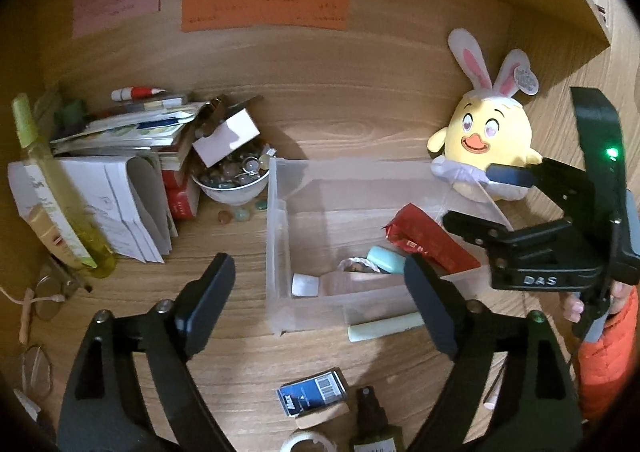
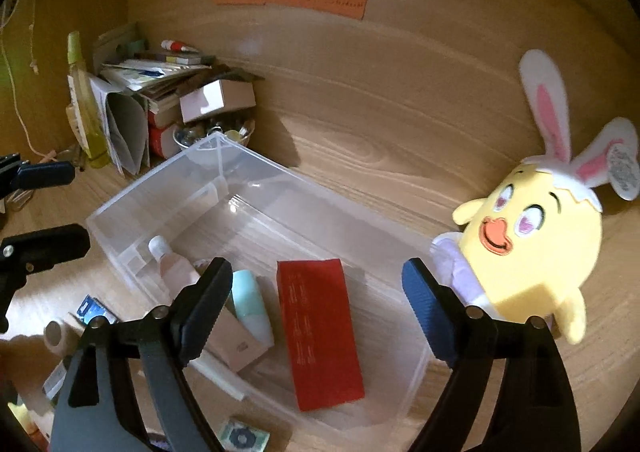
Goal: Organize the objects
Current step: 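Carry the red pouch and beige tube into the clear bin and open both grippers, then move the right gripper to the red-capped white tube while the left approaches the tape roll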
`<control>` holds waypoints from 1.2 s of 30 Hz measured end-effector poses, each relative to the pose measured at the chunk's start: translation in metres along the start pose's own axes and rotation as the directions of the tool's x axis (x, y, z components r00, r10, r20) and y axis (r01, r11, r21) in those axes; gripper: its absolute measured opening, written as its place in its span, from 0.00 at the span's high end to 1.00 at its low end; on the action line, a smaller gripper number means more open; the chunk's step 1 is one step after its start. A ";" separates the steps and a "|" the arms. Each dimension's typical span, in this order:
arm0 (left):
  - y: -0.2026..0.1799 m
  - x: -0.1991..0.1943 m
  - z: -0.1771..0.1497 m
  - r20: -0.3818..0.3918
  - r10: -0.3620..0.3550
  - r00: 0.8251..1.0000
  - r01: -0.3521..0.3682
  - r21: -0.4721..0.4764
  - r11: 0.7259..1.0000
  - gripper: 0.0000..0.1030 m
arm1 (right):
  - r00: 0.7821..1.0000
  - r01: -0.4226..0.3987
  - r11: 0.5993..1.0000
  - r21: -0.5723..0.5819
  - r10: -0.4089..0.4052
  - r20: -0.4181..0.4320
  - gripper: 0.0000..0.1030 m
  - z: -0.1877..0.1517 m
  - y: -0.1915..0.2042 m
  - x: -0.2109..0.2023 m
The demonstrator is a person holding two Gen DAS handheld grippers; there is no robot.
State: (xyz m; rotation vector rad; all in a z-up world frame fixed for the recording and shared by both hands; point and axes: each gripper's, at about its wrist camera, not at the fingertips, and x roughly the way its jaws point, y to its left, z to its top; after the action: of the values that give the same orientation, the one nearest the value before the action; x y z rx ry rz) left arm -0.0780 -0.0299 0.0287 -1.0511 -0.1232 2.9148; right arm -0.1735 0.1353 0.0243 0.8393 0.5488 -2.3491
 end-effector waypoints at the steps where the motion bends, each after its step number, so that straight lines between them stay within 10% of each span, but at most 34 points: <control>1: 0.000 -0.002 -0.001 0.002 0.002 1.000 -0.002 -0.001 1.000 0.11 | 1.000 -0.001 1.000 0.002 0.001 0.005 0.17 -0.003 0.000 -0.005; 22: 0.015 -0.027 -0.054 -0.055 0.064 0.996 -0.065 -0.010 0.998 0.08 | 0.998 -0.038 0.993 0.114 0.032 0.061 0.03 -0.065 -0.001 -0.073; 36: 0.008 -0.034 -0.104 -0.073 0.079 0.994 -0.080 -0.006 0.997 0.08 | 0.992 -0.081 0.967 0.240 0.102 -0.075 0.03 -0.128 0.017 -0.060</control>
State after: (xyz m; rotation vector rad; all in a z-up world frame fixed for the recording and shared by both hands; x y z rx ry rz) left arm 0.0143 -0.0333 -0.0306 -1.1882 -0.0941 2.9436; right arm -0.0690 0.2147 -0.0302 1.0555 0.2598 -2.3309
